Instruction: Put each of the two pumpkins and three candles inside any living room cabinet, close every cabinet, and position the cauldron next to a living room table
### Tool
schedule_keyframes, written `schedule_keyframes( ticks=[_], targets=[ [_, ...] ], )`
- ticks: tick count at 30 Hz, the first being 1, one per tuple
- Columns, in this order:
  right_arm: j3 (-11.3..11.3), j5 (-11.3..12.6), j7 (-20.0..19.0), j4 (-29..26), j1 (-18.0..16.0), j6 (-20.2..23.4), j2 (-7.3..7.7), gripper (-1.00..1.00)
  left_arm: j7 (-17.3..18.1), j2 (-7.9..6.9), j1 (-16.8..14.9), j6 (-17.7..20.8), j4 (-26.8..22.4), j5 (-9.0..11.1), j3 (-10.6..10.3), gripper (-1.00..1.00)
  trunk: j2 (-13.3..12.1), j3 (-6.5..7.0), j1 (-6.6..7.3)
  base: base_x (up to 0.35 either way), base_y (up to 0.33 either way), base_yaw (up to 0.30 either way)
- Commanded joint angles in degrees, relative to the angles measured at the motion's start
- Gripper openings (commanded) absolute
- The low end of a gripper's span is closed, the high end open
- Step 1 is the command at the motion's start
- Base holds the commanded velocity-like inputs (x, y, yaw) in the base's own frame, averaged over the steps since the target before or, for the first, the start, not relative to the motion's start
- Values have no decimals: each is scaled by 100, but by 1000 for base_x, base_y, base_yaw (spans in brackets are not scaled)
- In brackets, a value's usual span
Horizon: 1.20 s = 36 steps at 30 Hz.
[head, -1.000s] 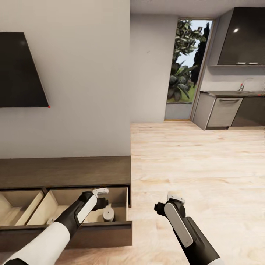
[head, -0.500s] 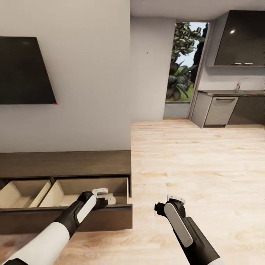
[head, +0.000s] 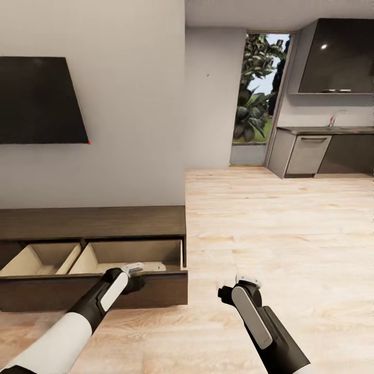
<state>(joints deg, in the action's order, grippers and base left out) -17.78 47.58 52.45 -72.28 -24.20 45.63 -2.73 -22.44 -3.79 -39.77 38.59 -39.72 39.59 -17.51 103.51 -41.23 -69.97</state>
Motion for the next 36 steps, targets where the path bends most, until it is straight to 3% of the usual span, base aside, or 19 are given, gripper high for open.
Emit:
schedule_keyframes(
  ticks=[1,11,36],
  targets=[
    [-6,50,59,-6,-5,16,0,100,-52,-8,-4,7,-13,60,-12,100,3,-6,4,-293,131,0],
    [-6,50,56,-6,-5,16,0,100,-43,-10,-4,8,-18,59,36,100,3,-6,4,-212,209,0],
    [-6,50,55,-6,-5,7,0,100,-34,-8,-4,0,-10,49,28,100,3,-6,4,-5,290,0]
  ],
)
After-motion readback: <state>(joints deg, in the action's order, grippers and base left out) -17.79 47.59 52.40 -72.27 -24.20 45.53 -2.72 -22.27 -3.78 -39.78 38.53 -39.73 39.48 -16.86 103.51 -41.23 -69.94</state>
